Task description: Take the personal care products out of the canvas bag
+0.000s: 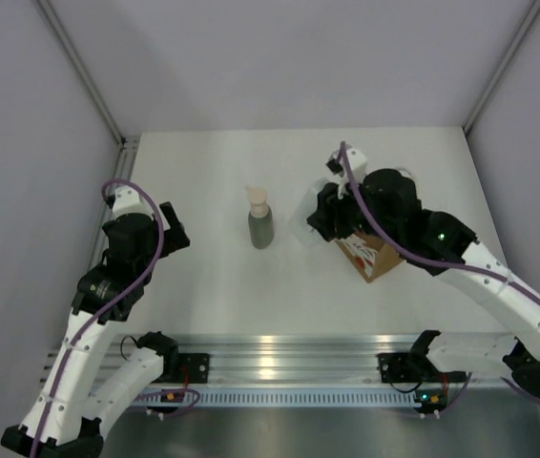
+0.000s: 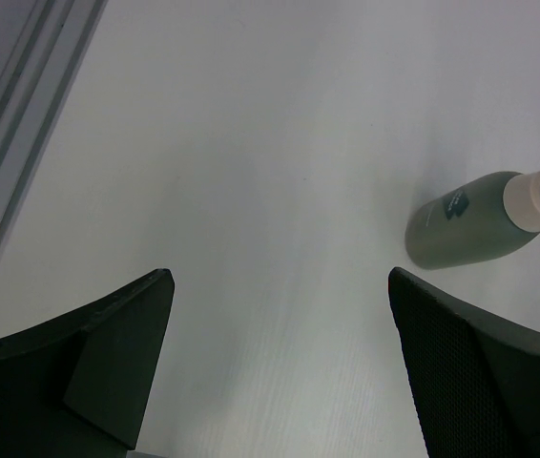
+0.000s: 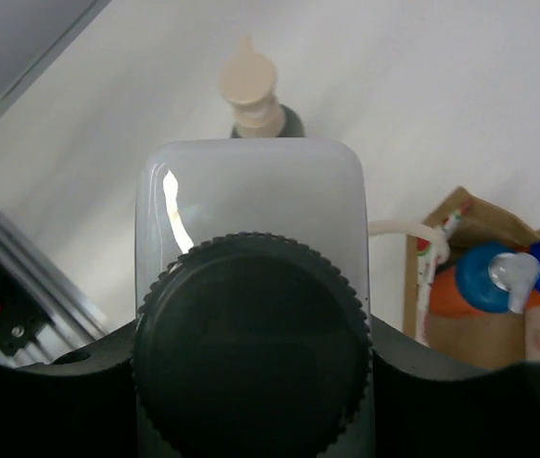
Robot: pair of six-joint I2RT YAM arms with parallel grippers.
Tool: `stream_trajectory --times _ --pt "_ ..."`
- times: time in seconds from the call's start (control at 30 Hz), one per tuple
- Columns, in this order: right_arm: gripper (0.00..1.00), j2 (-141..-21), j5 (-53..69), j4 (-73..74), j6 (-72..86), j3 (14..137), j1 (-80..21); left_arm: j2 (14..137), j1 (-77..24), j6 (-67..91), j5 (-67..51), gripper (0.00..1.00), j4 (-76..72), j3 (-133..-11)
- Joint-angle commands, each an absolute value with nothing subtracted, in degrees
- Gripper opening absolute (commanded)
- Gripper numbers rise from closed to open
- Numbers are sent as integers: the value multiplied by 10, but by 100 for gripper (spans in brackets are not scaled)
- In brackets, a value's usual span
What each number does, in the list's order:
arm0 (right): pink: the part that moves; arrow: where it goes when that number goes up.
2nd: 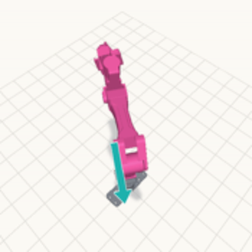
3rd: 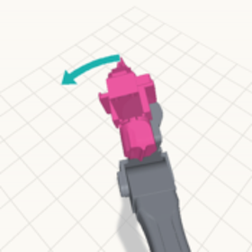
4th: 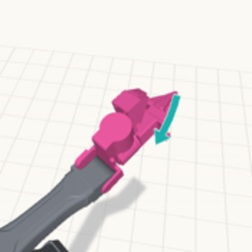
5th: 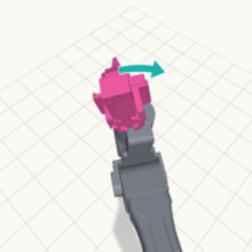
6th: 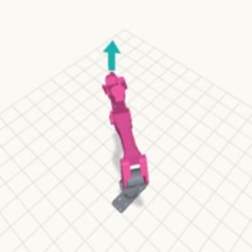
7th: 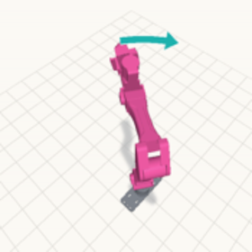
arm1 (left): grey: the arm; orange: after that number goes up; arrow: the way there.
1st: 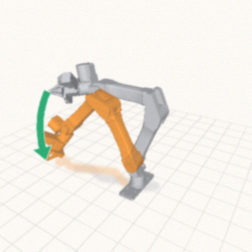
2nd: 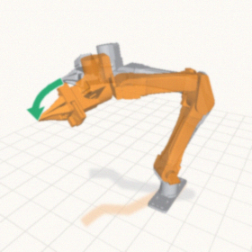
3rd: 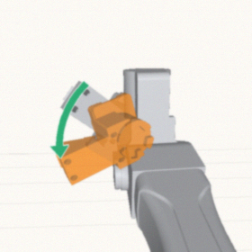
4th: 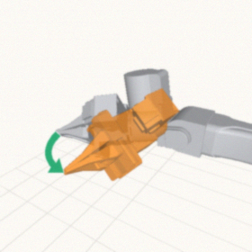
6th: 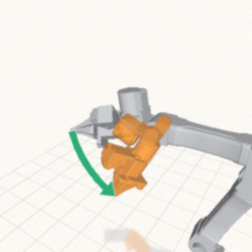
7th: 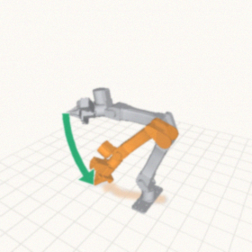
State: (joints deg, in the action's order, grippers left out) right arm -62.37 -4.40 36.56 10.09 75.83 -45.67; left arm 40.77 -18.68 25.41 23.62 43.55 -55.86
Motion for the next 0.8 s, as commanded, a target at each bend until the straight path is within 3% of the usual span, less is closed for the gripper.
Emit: stream_trajectory --times 0.0,0.2,0.77 --pt "0 -648 -65 298 77 826 -526 409 -185 250 240 98 412 -555" --pt "0 -700 -99 235 88 783 -610 407 -184 251 244 98 413 -555" --pt "0 -833 -82 -57 75 566 -616 406 -184 252 243 98 413 -555"
